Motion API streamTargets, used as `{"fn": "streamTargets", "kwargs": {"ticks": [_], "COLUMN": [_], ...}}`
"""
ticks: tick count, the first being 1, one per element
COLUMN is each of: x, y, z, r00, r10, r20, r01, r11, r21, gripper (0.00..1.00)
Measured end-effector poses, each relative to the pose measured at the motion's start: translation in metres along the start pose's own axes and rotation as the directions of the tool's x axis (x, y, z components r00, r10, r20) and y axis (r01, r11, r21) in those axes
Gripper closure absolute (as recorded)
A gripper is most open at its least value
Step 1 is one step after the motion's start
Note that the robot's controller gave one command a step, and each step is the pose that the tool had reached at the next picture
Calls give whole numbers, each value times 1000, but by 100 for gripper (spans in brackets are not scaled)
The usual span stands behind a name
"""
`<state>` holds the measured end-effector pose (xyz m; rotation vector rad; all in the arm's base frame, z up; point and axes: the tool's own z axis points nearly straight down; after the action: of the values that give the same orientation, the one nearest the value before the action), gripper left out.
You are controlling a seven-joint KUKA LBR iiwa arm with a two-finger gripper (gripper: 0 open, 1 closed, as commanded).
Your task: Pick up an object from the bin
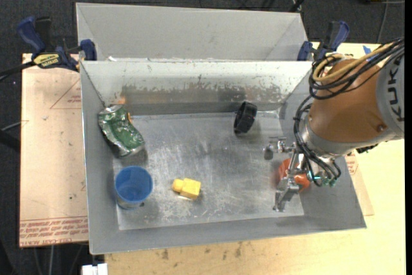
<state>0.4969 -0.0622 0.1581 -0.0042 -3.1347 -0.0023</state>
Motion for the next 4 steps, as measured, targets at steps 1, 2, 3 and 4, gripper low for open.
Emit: {"fn": "streamTargets", "kwargs": {"ticks": [1, 2, 3, 4], "x": [-2, -46, -46, -58], "y": [0, -62, -62, -59], "z": [-4, 59, 59, 58], "r00": [1000, 993, 993, 984], "r10": [-2, -120, -120, -176], "r20": [7, 6, 6, 1], "r01": [2, 120, 120, 176], "r11": [1000, 993, 993, 984], "r21": [1, -17, -17, -17], "gripper": [0, 100, 100, 100]}}
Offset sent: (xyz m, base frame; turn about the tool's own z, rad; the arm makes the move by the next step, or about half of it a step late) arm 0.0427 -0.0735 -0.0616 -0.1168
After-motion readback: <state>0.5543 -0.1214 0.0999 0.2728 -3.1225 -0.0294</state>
